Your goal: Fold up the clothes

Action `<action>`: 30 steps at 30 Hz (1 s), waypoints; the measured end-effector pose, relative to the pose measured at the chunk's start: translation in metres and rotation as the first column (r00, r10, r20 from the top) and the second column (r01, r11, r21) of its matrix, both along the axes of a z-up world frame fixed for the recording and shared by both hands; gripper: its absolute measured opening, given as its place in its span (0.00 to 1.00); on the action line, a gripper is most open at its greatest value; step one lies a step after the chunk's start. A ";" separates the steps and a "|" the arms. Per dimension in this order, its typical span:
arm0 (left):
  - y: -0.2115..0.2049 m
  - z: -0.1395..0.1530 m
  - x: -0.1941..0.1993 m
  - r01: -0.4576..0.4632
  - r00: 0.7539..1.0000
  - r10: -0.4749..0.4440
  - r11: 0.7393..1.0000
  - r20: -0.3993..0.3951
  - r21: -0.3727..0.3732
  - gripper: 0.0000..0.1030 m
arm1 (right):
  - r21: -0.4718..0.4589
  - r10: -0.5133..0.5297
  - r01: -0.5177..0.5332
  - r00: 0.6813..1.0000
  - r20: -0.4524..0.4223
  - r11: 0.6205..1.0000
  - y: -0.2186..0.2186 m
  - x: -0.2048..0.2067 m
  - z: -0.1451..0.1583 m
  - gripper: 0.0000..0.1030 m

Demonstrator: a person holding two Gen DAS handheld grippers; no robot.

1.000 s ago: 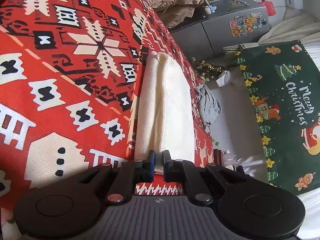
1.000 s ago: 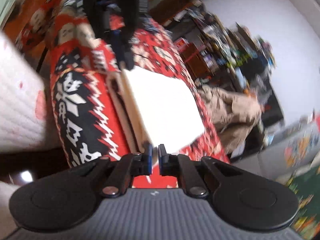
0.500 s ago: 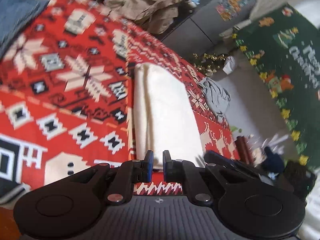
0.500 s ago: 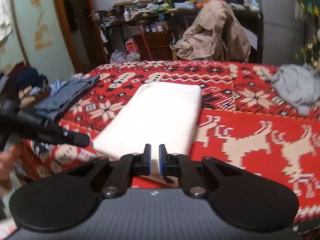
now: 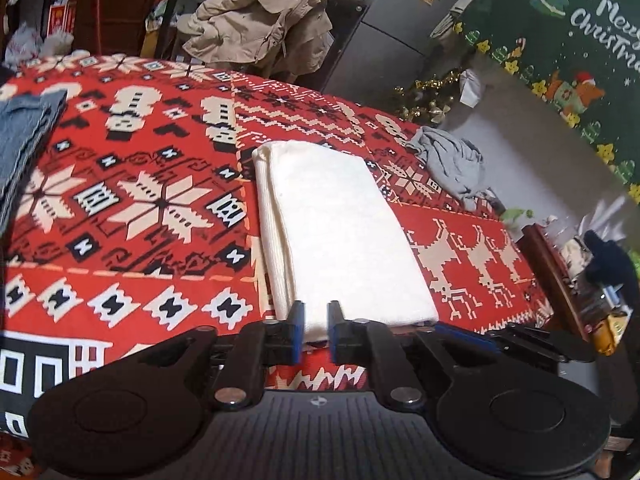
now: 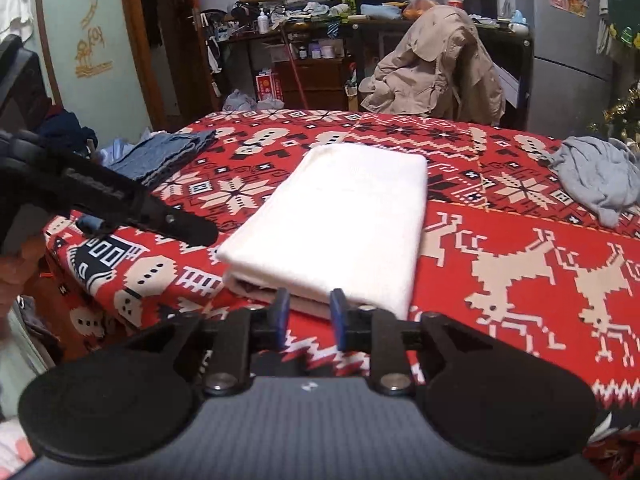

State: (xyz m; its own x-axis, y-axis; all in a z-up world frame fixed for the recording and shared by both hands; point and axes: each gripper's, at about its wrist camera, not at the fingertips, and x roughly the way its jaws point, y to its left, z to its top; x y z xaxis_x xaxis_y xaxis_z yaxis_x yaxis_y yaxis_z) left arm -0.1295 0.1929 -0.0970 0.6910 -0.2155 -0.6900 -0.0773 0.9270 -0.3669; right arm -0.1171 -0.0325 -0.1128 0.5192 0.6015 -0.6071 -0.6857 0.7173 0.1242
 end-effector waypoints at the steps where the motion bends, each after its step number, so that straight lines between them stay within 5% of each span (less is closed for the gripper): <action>1: -0.003 0.002 0.000 0.002 1.000 -0.002 1.000 0.002 0.020 0.26 | 0.001 -0.008 0.008 1.000 0.003 1.000 -0.002 -0.001 0.002 0.31; 8: -0.030 0.019 0.000 0.051 0.998 -0.055 0.966 0.009 0.255 0.42 | -0.006 -0.035 0.035 0.998 0.054 0.999 -0.012 -0.005 0.016 0.78; 11: -0.036 0.022 0.000 0.049 0.998 -0.058 0.950 0.020 0.308 0.57 | -0.011 -0.030 0.031 0.998 0.062 0.999 -0.015 -0.005 0.021 0.90; 14: -0.043 0.021 -0.001 0.068 0.997 -0.078 0.929 0.015 0.365 0.59 | -0.033 -0.025 0.027 0.998 0.053 0.999 -0.018 -0.002 0.025 0.98; 20: -0.057 0.015 0.003 0.079 0.997 -0.075 0.885 -0.026 0.459 0.64 | -0.069 -0.054 0.053 0.999 -0.001 0.996 -0.021 0.013 0.030 0.99; 24: -0.054 0.019 0.003 0.046 0.999 -0.053 0.890 0.002 0.454 0.77 | -0.118 -0.077 0.079 0.997 0.020 0.990 -0.019 0.018 0.031 0.99; 30: -0.053 0.018 0.009 0.018 1.000 -0.007 0.867 -0.024 0.498 0.78 | -0.150 -0.124 0.125 0.992 0.014 0.981 -0.017 0.028 0.028 0.99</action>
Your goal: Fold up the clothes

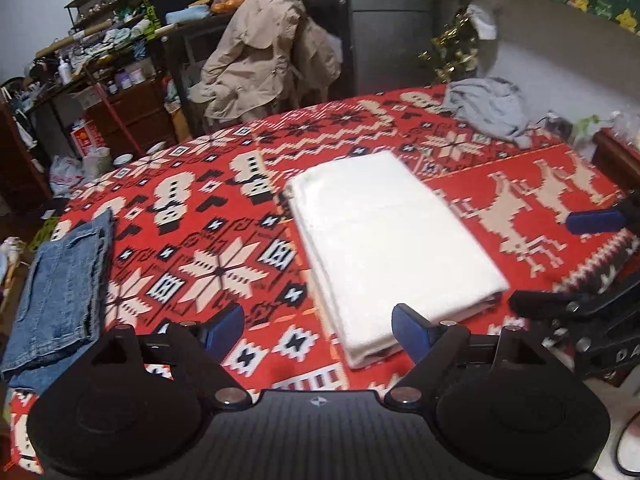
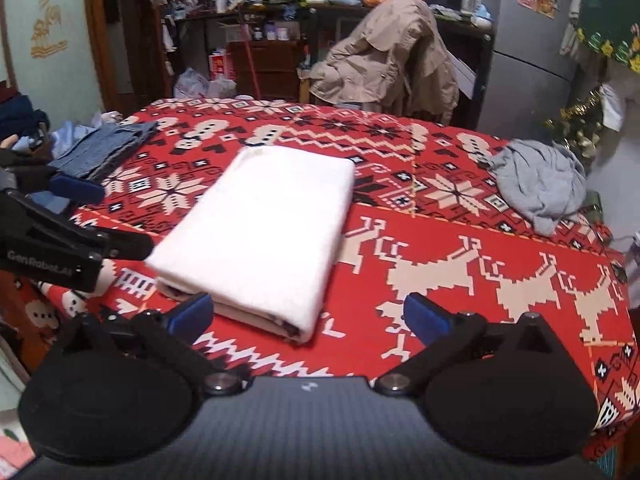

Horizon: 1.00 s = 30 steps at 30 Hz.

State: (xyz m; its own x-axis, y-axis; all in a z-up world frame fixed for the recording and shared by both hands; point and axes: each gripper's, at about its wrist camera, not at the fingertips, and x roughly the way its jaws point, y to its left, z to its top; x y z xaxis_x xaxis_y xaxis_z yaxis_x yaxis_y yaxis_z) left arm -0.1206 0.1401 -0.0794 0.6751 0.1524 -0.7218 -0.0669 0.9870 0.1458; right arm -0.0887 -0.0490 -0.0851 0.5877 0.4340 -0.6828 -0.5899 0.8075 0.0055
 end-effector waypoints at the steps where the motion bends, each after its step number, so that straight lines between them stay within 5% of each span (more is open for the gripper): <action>1: 0.000 0.000 0.000 -0.001 1.000 0.001 1.000 0.000 0.009 0.78 | 0.001 -0.010 0.010 1.000 0.006 1.000 0.000 0.001 0.001 0.99; 5: 0.001 -0.002 -0.001 -0.003 1.000 0.003 1.000 -0.001 -0.001 0.81 | -0.012 -0.057 0.058 0.995 0.078 0.998 -0.003 -0.001 0.004 0.99; 11: 0.002 0.001 0.005 0.018 1.000 -0.018 0.999 -0.009 -0.051 0.81 | 0.009 -0.056 0.056 0.997 0.058 0.998 -0.008 0.001 0.017 0.99; 16: 0.000 0.009 0.002 0.043 0.995 -0.040 0.999 0.089 -0.033 0.81 | -0.054 -0.022 0.031 0.986 0.164 0.998 0.000 -0.002 0.027 0.99; 19: 0.007 0.012 0.007 0.009 0.992 0.004 0.995 0.129 -0.099 0.81 | -0.021 -0.035 0.039 0.986 0.162 0.999 0.000 0.004 0.032 0.99; 30: 0.051 0.004 0.063 -0.105 0.990 0.130 0.938 0.054 -0.330 0.80 | 0.079 -0.093 0.089 0.995 0.046 0.993 -0.006 0.060 0.027 0.99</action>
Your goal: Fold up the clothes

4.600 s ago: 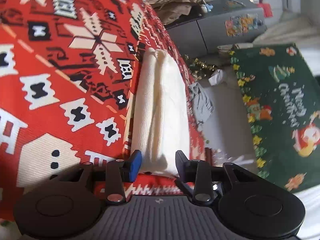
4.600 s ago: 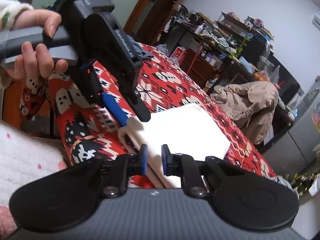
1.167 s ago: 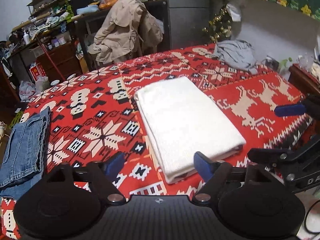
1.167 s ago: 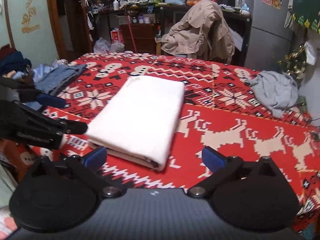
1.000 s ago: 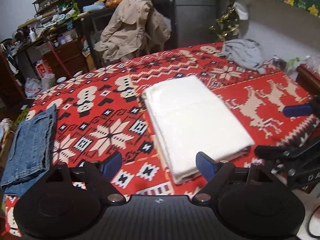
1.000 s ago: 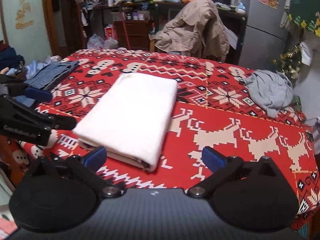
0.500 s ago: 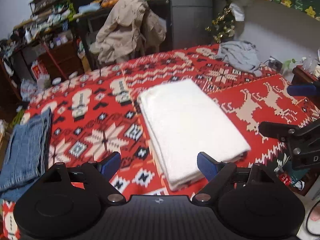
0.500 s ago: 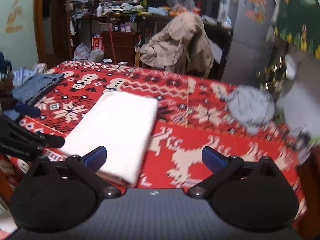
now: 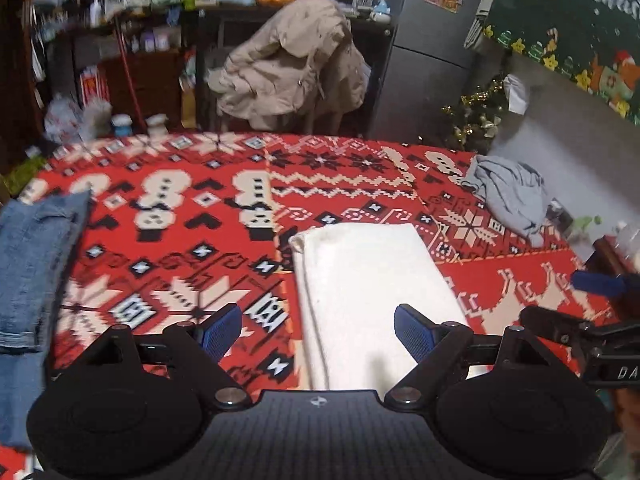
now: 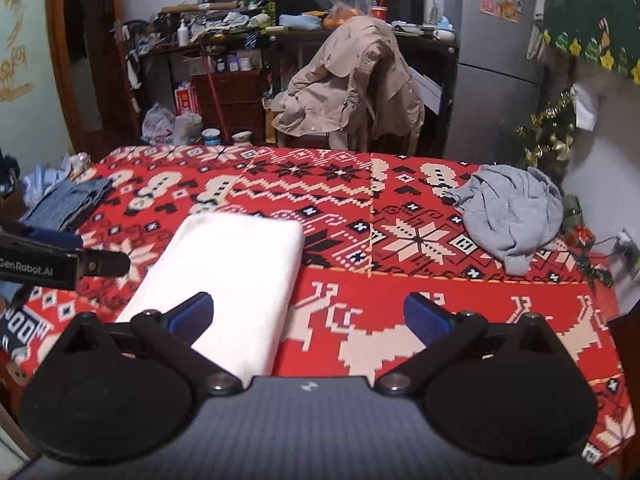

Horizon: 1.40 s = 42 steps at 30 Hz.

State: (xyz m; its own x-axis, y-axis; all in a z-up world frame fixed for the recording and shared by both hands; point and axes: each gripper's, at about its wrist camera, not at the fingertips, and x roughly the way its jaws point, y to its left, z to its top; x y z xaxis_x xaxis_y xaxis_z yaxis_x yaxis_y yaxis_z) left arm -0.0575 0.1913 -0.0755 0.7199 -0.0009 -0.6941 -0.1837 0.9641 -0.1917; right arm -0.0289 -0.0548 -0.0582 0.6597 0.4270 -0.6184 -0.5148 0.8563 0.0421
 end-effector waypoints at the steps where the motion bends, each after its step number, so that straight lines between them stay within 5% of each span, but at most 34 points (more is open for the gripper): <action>1: 0.003 -0.002 0.006 0.003 1.000 -0.003 1.000 -0.004 -0.020 0.80 | 0.010 0.006 -0.006 1.000 -0.011 1.000 0.002 0.006 -0.001 0.99; 6: 0.017 -0.009 0.039 0.009 1.000 -0.009 0.997 -0.001 -0.072 0.65 | 0.071 0.048 -0.042 0.995 -0.083 0.997 0.020 0.041 -0.006 0.96; 14: 0.044 -0.038 0.082 -0.004 0.999 -0.006 0.980 -0.049 -0.201 0.27 | 0.046 0.152 -0.147 0.979 -0.139 0.988 0.081 0.090 -0.022 0.26; 17: 0.054 -0.046 0.086 -0.005 0.999 -0.007 0.963 -0.043 -0.269 0.17 | 0.051 0.198 -0.192 0.966 -0.168 0.980 0.100 0.105 -0.028 0.14; 25: 0.062 -0.052 0.088 0.019 1.000 -0.025 0.943 -0.014 -0.332 0.09 | 0.056 0.270 -0.264 0.939 -0.215 0.963 0.137 0.129 -0.046 0.14; 30: 0.080 -0.060 0.090 0.003 1.000 -0.012 0.892 -0.018 -0.453 0.09 | 0.058 0.264 -0.258 0.939 -0.220 0.965 0.148 0.138 -0.053 0.14; 42: 0.090 -0.059 0.086 0.006 1.000 -0.019 0.844 -0.019 -0.537 0.08 | 0.094 0.280 -0.266 0.936 -0.214 0.959 0.132 0.109 -0.047 0.14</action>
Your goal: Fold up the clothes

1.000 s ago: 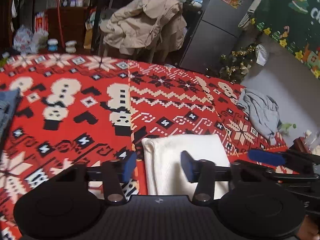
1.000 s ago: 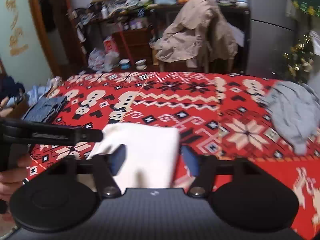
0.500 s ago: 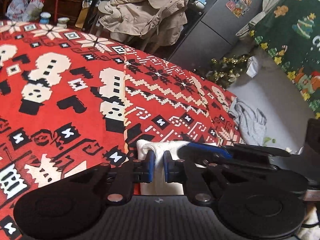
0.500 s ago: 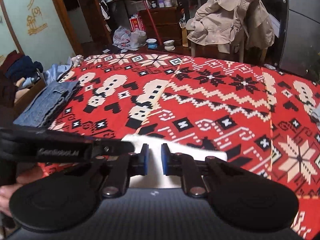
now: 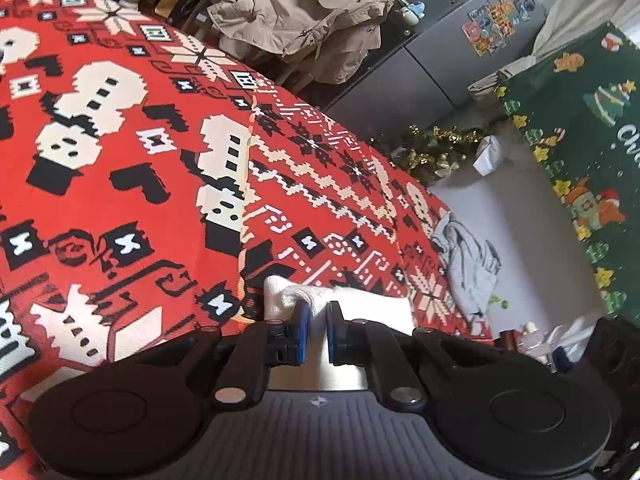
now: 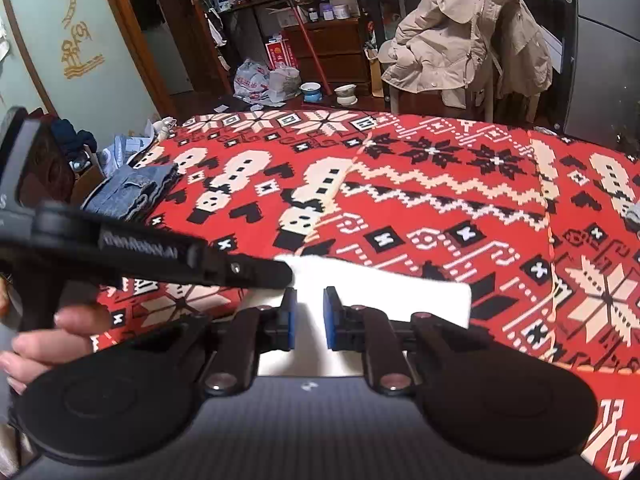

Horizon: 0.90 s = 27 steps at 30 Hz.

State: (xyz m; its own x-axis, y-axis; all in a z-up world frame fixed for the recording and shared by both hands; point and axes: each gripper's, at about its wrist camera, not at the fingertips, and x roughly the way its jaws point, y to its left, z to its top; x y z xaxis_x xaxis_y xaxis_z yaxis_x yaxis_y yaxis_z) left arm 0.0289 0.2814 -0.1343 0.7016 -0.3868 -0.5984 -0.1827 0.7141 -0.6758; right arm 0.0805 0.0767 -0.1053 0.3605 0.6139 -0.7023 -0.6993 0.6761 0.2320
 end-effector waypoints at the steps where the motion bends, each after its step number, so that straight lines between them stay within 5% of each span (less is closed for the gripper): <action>1: 0.001 0.000 -0.001 0.001 1.000 -0.001 1.000 0.000 -0.009 0.09 | 0.004 -0.005 0.005 1.000 -0.005 1.000 -0.001 0.000 0.000 0.14; 12: -0.002 -0.001 -0.005 0.031 1.000 -0.031 0.999 0.007 -0.043 0.14 | 0.036 -0.027 0.029 0.998 -0.048 0.999 -0.004 0.004 0.001 0.17; 16: -0.001 0.001 -0.004 0.040 0.999 -0.039 0.998 0.028 -0.044 0.04 | 0.035 -0.033 0.035 0.998 -0.047 0.999 -0.005 0.002 0.002 0.17; 23: 0.031 -0.017 -0.009 -0.008 1.000 0.015 0.969 0.024 -0.248 0.04 | 0.062 -0.046 0.050 0.996 -0.076 0.997 -0.013 0.003 0.002 0.17; 27: 0.040 -0.015 -0.015 -0.095 0.995 0.091 0.976 -0.027 -0.198 0.08 | 0.084 -0.064 0.072 0.994 -0.087 0.994 -0.025 0.001 0.006 0.18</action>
State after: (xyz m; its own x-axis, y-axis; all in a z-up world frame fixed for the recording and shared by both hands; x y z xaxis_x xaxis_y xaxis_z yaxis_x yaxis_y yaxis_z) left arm 0.0143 0.3216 -0.1492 0.7305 -0.4326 -0.5285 -0.2549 0.5452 -0.7986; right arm 0.0812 0.0517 -0.0990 0.3453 0.6499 -0.6770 -0.6281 0.6961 0.3479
